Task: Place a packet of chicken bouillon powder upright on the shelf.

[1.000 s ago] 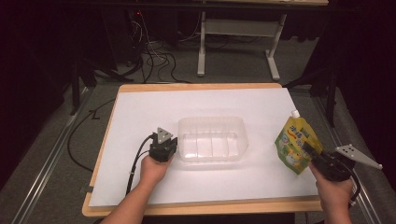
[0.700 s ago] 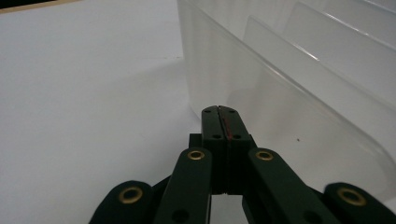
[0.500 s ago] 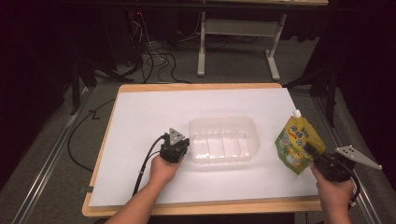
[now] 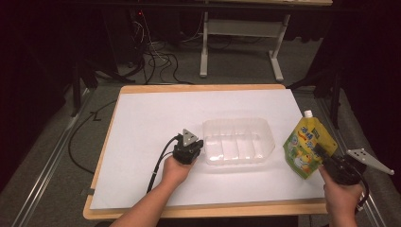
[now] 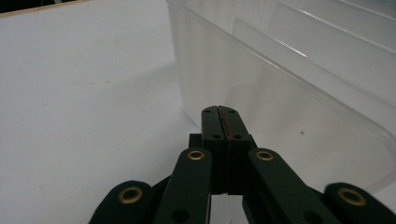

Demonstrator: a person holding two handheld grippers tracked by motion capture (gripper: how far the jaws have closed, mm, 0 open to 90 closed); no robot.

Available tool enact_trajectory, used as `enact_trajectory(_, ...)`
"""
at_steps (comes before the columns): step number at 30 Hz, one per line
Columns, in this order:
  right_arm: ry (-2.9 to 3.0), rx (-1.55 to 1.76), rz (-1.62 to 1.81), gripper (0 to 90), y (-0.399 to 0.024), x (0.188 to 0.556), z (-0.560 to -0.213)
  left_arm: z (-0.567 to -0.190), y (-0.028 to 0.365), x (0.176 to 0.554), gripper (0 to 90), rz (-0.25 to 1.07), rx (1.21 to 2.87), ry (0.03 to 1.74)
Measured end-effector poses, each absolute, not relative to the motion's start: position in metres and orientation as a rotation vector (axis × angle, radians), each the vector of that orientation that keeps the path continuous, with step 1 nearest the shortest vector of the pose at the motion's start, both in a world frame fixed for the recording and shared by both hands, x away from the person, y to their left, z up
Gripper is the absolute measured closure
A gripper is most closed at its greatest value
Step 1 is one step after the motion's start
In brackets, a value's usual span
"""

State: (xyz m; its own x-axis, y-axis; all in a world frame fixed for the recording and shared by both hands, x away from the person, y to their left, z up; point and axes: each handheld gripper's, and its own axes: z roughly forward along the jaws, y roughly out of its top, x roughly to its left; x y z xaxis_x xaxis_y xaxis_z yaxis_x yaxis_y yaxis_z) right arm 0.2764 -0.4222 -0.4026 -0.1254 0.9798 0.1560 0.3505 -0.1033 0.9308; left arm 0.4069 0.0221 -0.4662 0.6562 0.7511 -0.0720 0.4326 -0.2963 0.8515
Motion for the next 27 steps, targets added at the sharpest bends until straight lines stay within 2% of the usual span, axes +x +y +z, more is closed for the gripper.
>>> enact_trajectory(3, 1.498, 1.491, 1.246, 90.0, -0.423, 0.274, -0.400, -0.466, 0.022, 0.408, 89.2, 0.438, 1.931, 0.930)
enact_trajectory(7, 1.474, 1.474, 1.270, 90.0, -0.423, 0.270, -0.394, -0.462, 0.031, 0.408, 83.8, 0.459, 1.909, 0.943)
enact_trajectory(15, 1.422, 1.420, 1.312, 90.0, -0.419, 0.272, -0.377, -0.454, 0.059, 0.392, 62.3, 0.539, 1.859, 0.951)
enact_trajectory(27, 1.421, 1.366, 1.397, 90.0, -0.407, 0.302, -0.366, -0.439, 0.090, 0.359, 52.9, 0.514, 1.845, 0.932)
